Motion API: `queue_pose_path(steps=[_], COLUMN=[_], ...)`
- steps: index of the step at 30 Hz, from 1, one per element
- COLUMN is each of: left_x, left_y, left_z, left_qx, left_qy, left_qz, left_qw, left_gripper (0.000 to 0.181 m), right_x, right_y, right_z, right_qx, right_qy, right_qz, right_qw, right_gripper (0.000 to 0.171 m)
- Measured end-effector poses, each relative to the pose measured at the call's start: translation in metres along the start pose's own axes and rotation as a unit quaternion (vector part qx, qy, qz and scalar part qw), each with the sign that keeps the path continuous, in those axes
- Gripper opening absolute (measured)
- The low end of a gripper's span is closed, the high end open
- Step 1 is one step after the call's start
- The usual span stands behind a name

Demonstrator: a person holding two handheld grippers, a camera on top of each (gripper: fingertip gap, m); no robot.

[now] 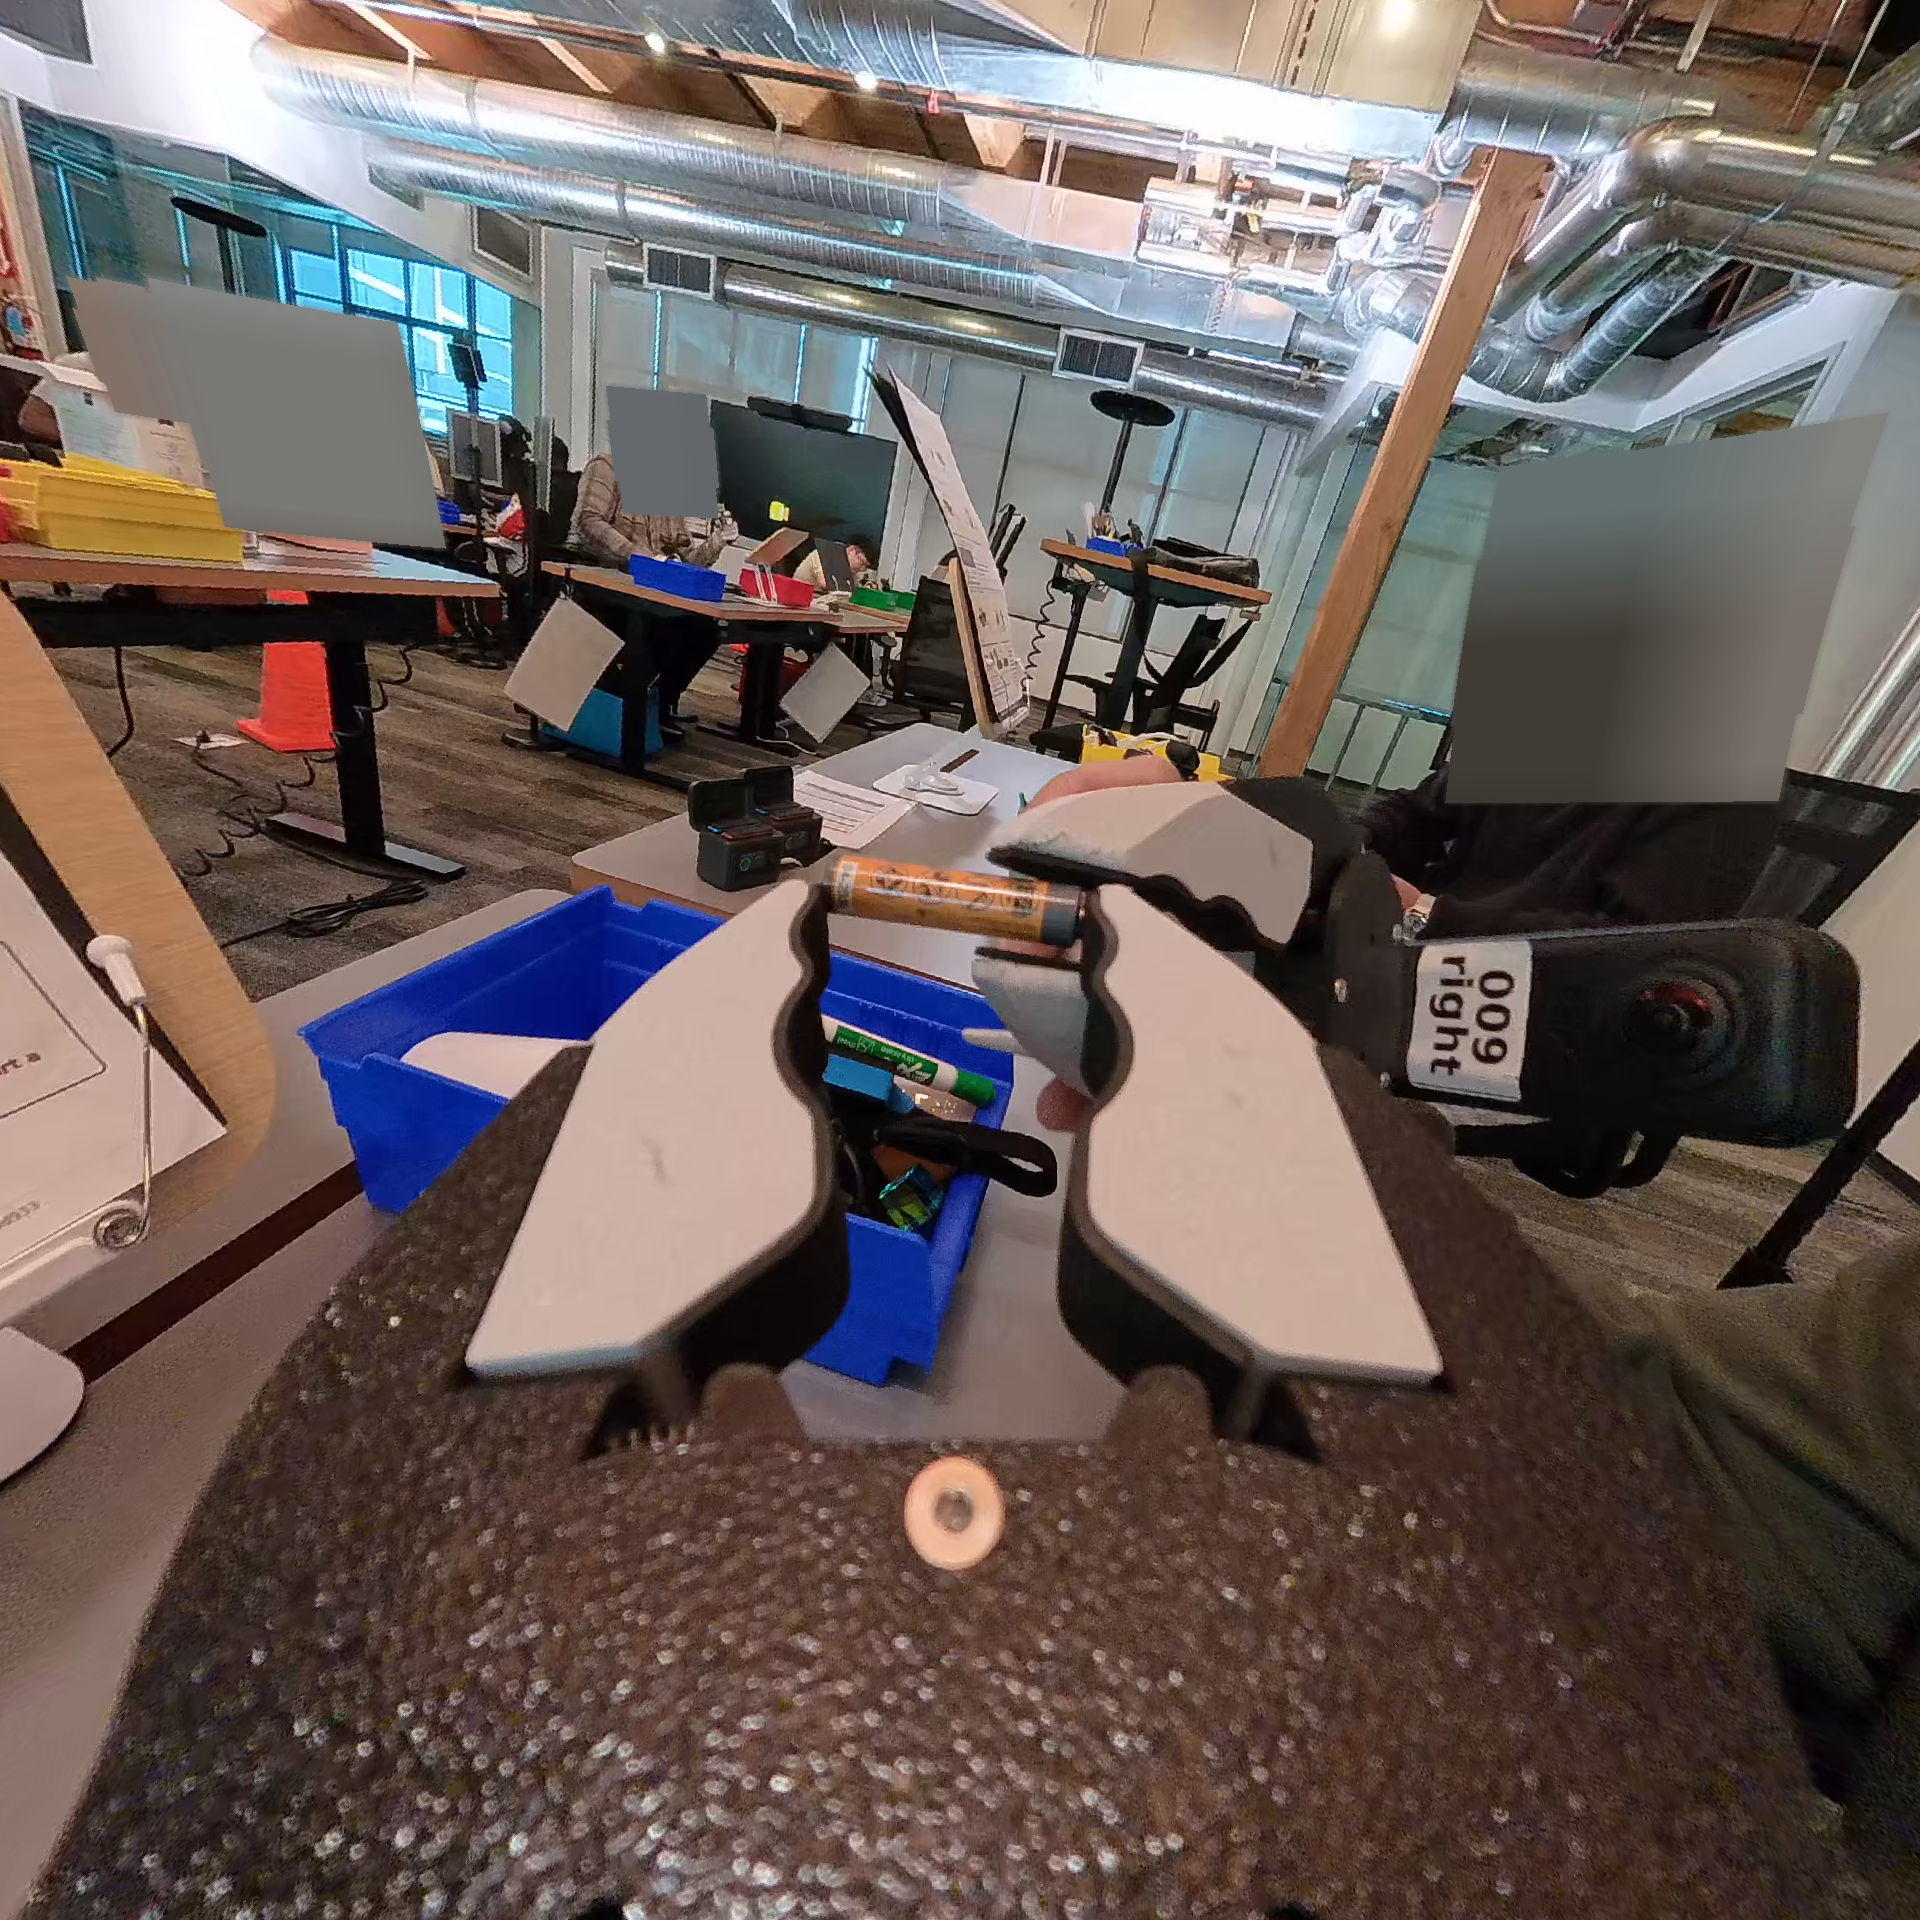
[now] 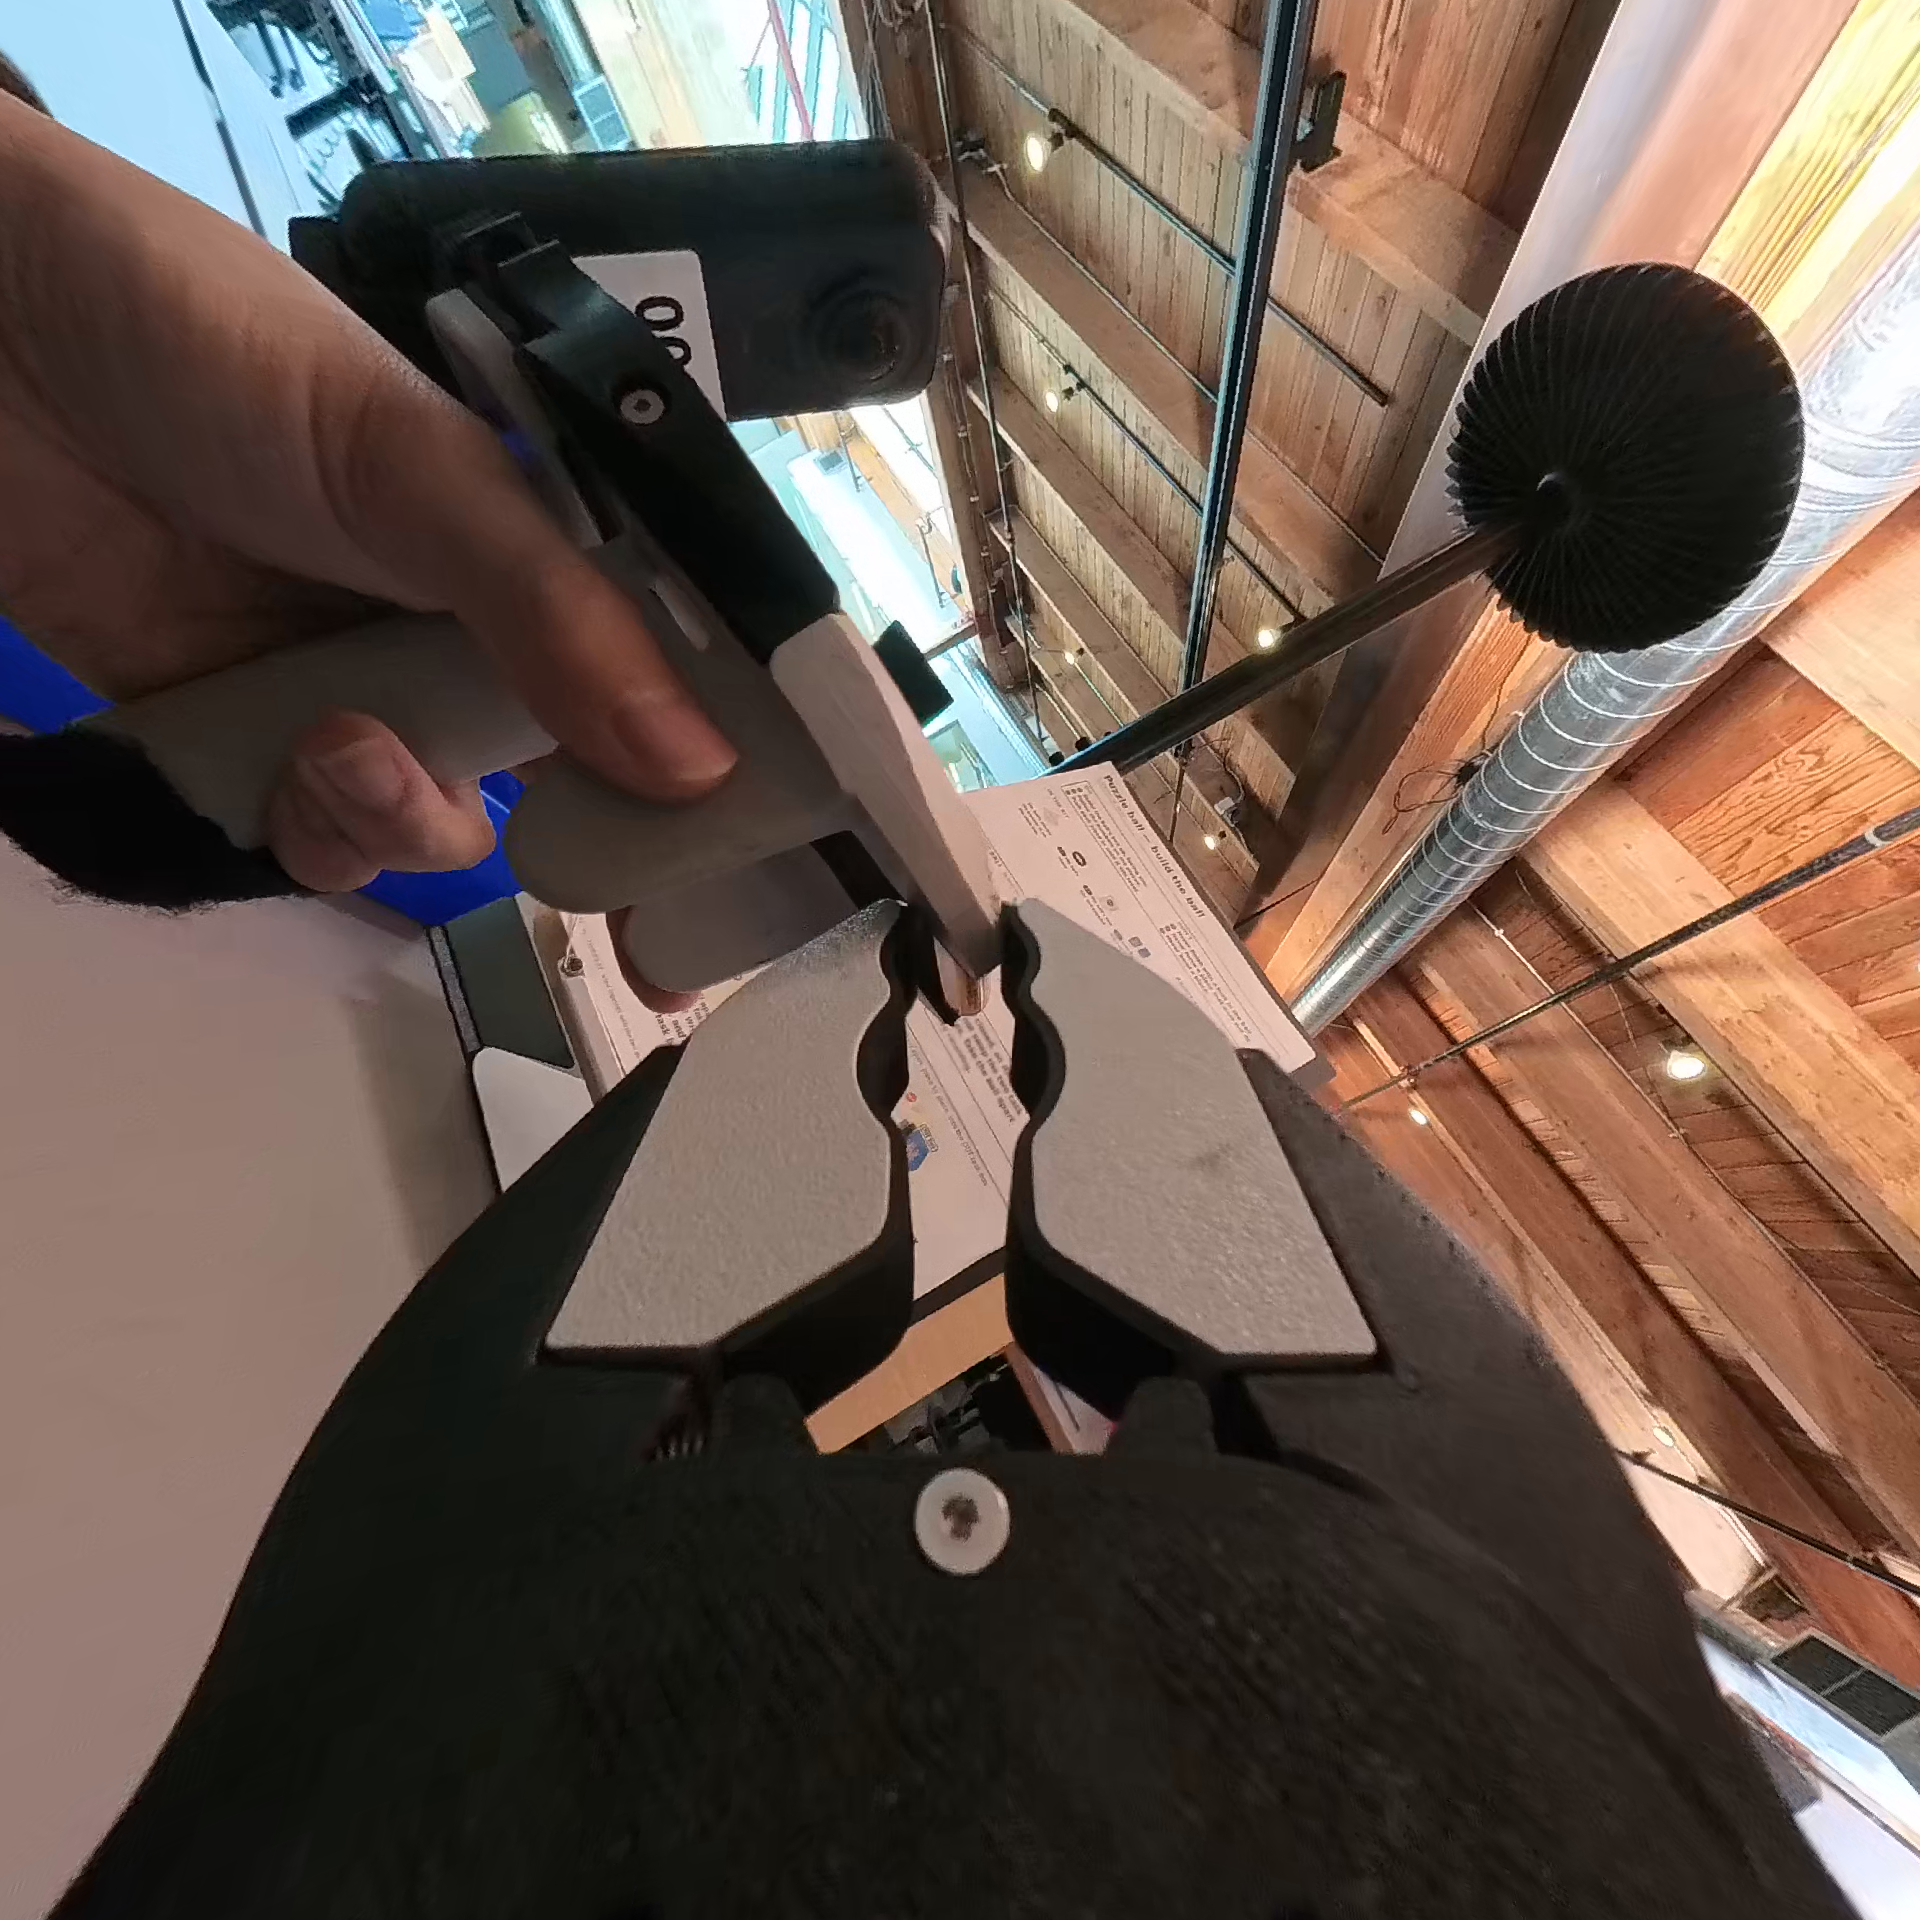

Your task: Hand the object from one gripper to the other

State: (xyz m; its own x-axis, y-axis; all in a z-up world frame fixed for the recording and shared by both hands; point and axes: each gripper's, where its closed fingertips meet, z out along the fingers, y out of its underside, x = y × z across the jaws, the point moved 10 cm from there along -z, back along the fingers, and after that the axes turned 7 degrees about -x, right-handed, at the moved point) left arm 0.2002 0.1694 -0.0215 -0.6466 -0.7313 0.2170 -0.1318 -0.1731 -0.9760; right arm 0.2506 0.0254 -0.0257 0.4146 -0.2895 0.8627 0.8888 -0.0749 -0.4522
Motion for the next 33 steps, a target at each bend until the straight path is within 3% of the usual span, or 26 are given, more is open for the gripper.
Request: queue_pose_path(steps=[1, 7, 13, 20, 23, 25, 29, 33], left_x=[0.000, 0.000, -0.007, -0.012, -0.015, -0.015, -0.015, -0.032], left_y=[0.000, 0.001, 0.006, 0.009, 0.011, 0.010, 0.009, 0.023], left_z=[0.000, -0.001, -0.003, -0.005, -0.004, -0.006, -0.008, -0.002], left_qx=[0.000, -0.014, -0.082, -0.083, -0.111, -0.113, -0.089, -0.104], left_qy=[-0.002, 0.003, 0.119, 0.126, 0.074, 0.043, 0.042, 0.005], left_qz=[0.000, -0.001, -0.086, -0.092, -0.064, -0.029, -0.016, 0.017], left_qw=[1.000, 1.000, 0.986, 0.984, 0.989, 0.992, 0.995, 0.994], left_gripper=[0.046, 0.046, 0.046, 0.043, 0.052, 0.057, 0.057, 0.058], right_x=[0.001, 0.003, -0.001, -0.004, -0.006, -0.004, 0.000, 0.010], right_y=[0.000, 0.004, 0.003, 0.005, 0.010, 0.015, 0.024, 0.051], right_z=[0.000, -0.001, -0.007, -0.004, -0.007, -0.010, -0.014, -0.016], right_qx=[-0.001, 0.017, 0.068, 0.054, 0.014, -0.016, -0.020, -0.176], right_qy=[-0.004, -0.043, -0.090, -0.109, -0.119, -0.132, -0.133, -0.133], right_qz=[0.004, 0.020, -0.016, 0.004, -0.038, -0.051, -0.023, 0.002], right_qw=[1.000, 0.999, 0.993, 0.993, 0.992, 0.990, 0.991, 0.975], right_gripper=[0.014, 0.012, 0.011, 0.010, 0.011, 0.020, 0.019, 0.018])
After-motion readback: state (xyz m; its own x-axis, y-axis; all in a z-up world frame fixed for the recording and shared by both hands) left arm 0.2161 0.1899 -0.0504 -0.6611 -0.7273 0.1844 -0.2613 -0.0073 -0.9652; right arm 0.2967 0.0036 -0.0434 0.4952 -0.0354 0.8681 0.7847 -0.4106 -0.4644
